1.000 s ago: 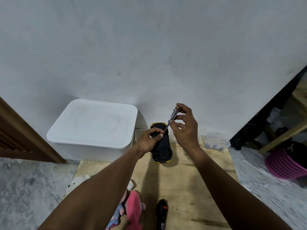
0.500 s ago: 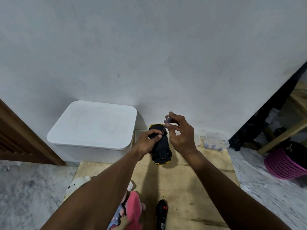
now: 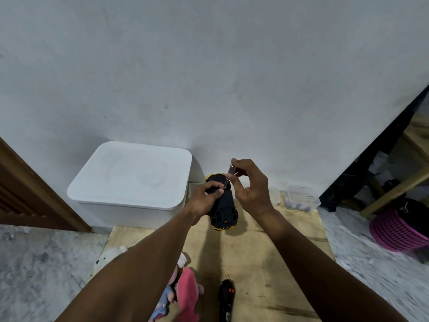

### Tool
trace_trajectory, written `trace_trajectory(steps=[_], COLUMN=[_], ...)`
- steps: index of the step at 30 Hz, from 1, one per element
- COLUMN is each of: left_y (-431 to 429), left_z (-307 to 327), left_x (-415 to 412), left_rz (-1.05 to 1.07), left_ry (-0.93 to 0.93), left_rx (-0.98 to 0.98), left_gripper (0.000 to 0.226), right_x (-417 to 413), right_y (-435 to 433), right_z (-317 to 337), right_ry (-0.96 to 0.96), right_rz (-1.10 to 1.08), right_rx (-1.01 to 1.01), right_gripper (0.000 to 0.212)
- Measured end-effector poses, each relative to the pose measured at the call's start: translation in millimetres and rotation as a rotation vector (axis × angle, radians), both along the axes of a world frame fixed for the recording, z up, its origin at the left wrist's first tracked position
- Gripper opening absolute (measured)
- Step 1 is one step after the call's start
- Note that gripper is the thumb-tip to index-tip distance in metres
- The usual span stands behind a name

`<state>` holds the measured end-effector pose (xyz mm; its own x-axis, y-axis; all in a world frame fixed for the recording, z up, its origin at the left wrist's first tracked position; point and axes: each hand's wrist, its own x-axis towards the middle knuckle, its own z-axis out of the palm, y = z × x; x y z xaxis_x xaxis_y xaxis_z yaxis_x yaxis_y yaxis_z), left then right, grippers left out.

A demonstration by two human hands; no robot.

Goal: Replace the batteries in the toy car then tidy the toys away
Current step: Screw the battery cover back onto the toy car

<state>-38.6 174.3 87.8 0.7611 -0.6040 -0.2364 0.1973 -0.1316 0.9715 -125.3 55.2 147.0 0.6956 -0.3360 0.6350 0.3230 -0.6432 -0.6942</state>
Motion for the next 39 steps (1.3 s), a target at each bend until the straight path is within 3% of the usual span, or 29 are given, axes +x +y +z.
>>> trace_trajectory(steps=[6, 11, 15, 22, 28, 33, 39], left_y=[-2, -2, 2, 3, 0, -2, -2], left_z=[-1, 1, 0, 1, 4, 6, 6], left_x=[-2, -1, 0, 3, 4, 4, 3], left_rz=[0.007, 0.013, 0.035, 0.055, 0.056, 0.054, 0.042], left_ry=[0.002, 0.013, 0.030, 0.021, 0.000, -0.009, -0.023], left_rx=[0.009, -0.001, -0.007, -0.035, -0.037, -0.030, -0.040], left_gripper=[0.009, 0.008, 0.013, 0.013, 0.009, 0.007, 0.009], right_x=[2, 4, 1, -2, -2, -3, -5], right_y=[1, -2, -4, -4, -3, -2, -1], right_z=[4, 3, 6, 0, 14, 20, 19], right_ry=[0.087, -0.028, 0.068, -0.028, 0.059, 0.041, 0.060], right_rz=[0.067, 0.007, 0.051, 0.019, -0.052, -0.070, -0.069], right_rx=[0.024, 0.013, 0.112, -0.038, 0.220, 0.242, 0.209], right_gripper=[0.041, 0.033, 0.041, 0.033, 0.035, 0.051, 0.045])
